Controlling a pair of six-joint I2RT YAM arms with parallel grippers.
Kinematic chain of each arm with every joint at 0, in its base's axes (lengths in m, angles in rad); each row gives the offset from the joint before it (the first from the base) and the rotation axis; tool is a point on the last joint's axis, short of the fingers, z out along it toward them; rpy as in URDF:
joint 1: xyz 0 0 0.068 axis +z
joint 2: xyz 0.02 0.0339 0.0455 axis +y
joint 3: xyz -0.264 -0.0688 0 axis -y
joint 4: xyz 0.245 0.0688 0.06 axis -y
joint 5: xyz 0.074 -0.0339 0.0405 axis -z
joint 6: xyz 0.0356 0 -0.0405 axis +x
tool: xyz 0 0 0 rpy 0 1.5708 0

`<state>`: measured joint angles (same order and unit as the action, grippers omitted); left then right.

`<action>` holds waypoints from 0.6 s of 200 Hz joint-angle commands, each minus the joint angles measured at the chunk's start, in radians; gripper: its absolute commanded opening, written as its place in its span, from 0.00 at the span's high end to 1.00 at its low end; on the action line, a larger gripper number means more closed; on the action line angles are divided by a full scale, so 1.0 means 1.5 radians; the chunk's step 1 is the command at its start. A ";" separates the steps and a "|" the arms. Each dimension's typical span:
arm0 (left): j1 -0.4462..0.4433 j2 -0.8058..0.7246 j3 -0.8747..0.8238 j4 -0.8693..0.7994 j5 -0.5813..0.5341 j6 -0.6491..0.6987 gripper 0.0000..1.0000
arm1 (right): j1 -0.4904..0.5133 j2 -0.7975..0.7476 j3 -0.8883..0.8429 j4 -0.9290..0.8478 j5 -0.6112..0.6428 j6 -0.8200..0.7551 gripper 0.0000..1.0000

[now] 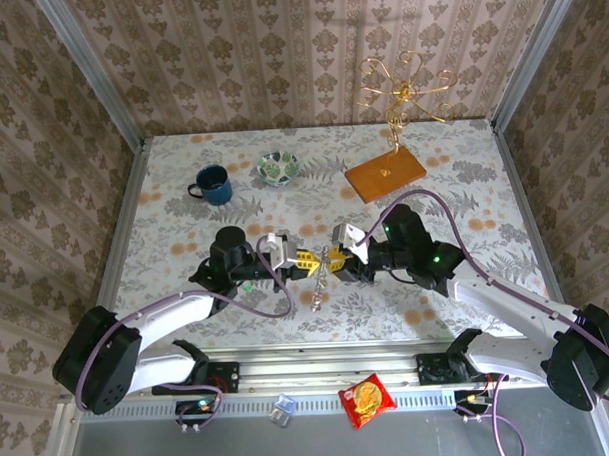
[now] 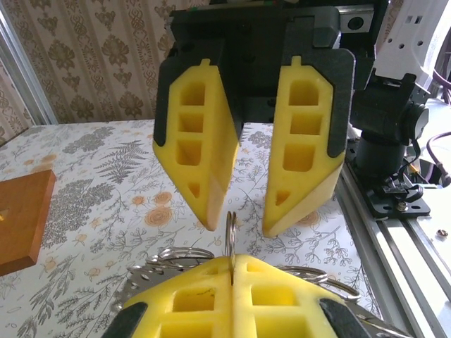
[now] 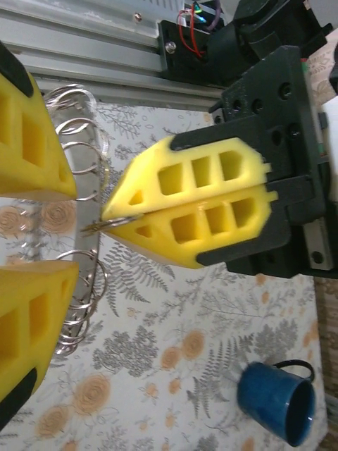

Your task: Put the keys on the keyring

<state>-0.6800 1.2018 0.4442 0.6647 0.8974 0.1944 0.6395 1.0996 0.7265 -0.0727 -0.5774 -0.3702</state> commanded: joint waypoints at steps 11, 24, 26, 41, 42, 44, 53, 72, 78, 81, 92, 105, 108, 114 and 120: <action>-0.007 0.004 -0.006 0.048 0.012 -0.016 1.00 | 0.008 0.004 -0.013 0.054 -0.018 -0.003 0.74; -0.008 0.007 -0.006 0.053 0.012 -0.016 1.00 | 0.010 0.005 -0.013 0.055 -0.022 -0.005 0.76; -0.008 0.008 -0.006 0.054 0.012 -0.017 1.00 | 0.010 0.006 -0.012 0.055 -0.022 -0.005 0.77; -0.008 0.010 -0.005 0.060 0.014 -0.019 1.00 | 0.012 0.008 -0.011 0.055 -0.026 -0.005 0.80; -0.008 0.010 -0.005 0.060 0.014 -0.019 1.00 | 0.012 0.008 -0.011 0.055 -0.026 -0.005 0.81; -0.009 0.011 -0.005 0.061 0.014 -0.020 1.00 | 0.012 0.009 -0.010 0.055 -0.026 -0.005 0.81; -0.008 0.012 -0.005 0.064 0.014 -0.021 1.00 | 0.013 0.011 -0.008 0.056 -0.027 -0.005 0.84; -0.010 0.014 -0.004 0.067 0.015 -0.022 1.00 | 0.015 0.014 -0.004 0.057 -0.032 -0.005 0.86; -0.010 0.015 -0.004 0.067 0.015 -0.023 1.00 | 0.016 0.016 -0.002 0.057 -0.033 -0.005 0.87; -0.009 0.015 -0.004 0.068 0.015 -0.023 1.00 | 0.016 0.017 -0.002 0.056 -0.033 -0.005 0.87; -0.010 0.016 -0.005 0.072 0.015 -0.024 1.00 | 0.017 0.021 0.003 0.051 -0.036 -0.007 0.91; -0.010 0.016 -0.004 0.072 0.011 -0.025 1.00 | 0.017 0.022 0.009 0.041 -0.036 -0.014 1.00; -0.010 0.015 -0.004 0.070 0.009 -0.025 1.00 | 0.017 0.021 0.011 0.037 -0.035 -0.016 1.00; -0.010 0.013 -0.005 0.067 -0.001 -0.025 0.98 | 0.018 0.020 0.016 0.026 -0.032 -0.022 1.00; -0.010 0.010 -0.005 0.061 -0.010 -0.023 0.86 | 0.017 0.018 0.021 0.011 -0.027 -0.029 1.00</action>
<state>-0.6876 1.2228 0.4393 0.7059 0.8970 0.1719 0.6571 1.1248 0.7223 -0.0162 -0.5995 -0.3828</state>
